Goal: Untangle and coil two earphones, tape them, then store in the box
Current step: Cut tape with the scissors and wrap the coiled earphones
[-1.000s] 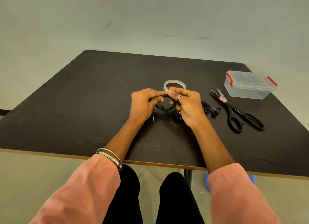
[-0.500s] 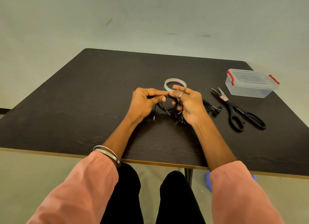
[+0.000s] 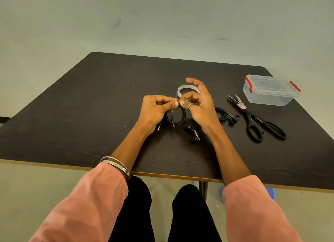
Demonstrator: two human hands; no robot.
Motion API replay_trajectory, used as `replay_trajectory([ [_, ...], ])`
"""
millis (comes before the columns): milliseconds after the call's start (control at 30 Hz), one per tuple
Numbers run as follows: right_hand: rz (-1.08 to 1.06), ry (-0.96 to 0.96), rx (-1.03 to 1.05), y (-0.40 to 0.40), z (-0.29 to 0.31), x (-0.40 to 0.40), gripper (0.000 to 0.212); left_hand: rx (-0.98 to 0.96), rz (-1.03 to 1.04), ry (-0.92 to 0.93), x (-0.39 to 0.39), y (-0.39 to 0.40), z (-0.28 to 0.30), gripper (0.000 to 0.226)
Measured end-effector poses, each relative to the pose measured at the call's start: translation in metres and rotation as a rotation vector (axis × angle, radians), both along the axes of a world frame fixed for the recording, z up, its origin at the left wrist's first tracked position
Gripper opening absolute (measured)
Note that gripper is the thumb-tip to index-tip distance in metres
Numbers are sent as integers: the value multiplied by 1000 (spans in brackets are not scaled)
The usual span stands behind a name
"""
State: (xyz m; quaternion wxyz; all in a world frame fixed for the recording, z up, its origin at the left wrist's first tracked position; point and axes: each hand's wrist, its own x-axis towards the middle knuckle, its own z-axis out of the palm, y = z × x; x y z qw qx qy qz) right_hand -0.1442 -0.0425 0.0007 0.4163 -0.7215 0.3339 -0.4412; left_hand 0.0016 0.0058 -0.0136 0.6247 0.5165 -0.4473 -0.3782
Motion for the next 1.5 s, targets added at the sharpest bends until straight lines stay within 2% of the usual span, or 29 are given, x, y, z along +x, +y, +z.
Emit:
replay_trajectory([
  [133, -7, 143, -256, 1, -2, -2, 61, 19, 53, -12, 1, -1, -4, 10],
  [267, -29, 269, -495, 6, -1, -6, 64, 30, 77, 62, 5, -2, -3, 7],
  [400, -50, 483, -795, 11, 2, -3, 70, 26, 66, 210, 7, 0, 1, 8],
  [533, -96, 495, -990, 11, 0, -2, 71, 48, 55, 319, 8, 1, 4, 8],
  [633, -63, 420, -872, 13, -3, -1, 78, 57, 76, 334, 8, 2, 4, 7],
  [700, -69, 184, -656, 16, -2, 0, 74, 45, 93, 305, 8, 0, 2, 6],
  [767, -164, -55, -490, 15, 0, -1, 59, 33, 108, 269, 7, 0, 0, 5],
  [833, -262, -146, -350, 11, 2, -2, 33, 23, 112, 242, 6, 0, 0, 7],
  [900, -278, -115, -226, 6, 1, -1, 17, 11, 108, 206, 5, 0, 0, 9],
  [967, -217, -19, -169, 2, -2, 1, 18, -10, 103, 174, 5, 0, -1, 11],
  [1067, -127, 125, -199, 1, -5, 4, 20, -50, 87, 105, 5, 0, -2, 13],
  [1200, -82, 207, -330, 3, -4, 4, 14, -59, 83, 50, 6, 1, -2, 15],
  [1333, -129, 460, -660, 0, -8, 1, 15, -33, 67, 46, 3, 2, -1, 13],
  [1433, -191, 558, -740, 2, -7, 5, 20, -20, 49, 33, 1, 3, -1, 12],
  [1500, -201, 565, -716, 4, -8, 7, 24, -13, 47, 23, 2, 5, 0, 12],
])
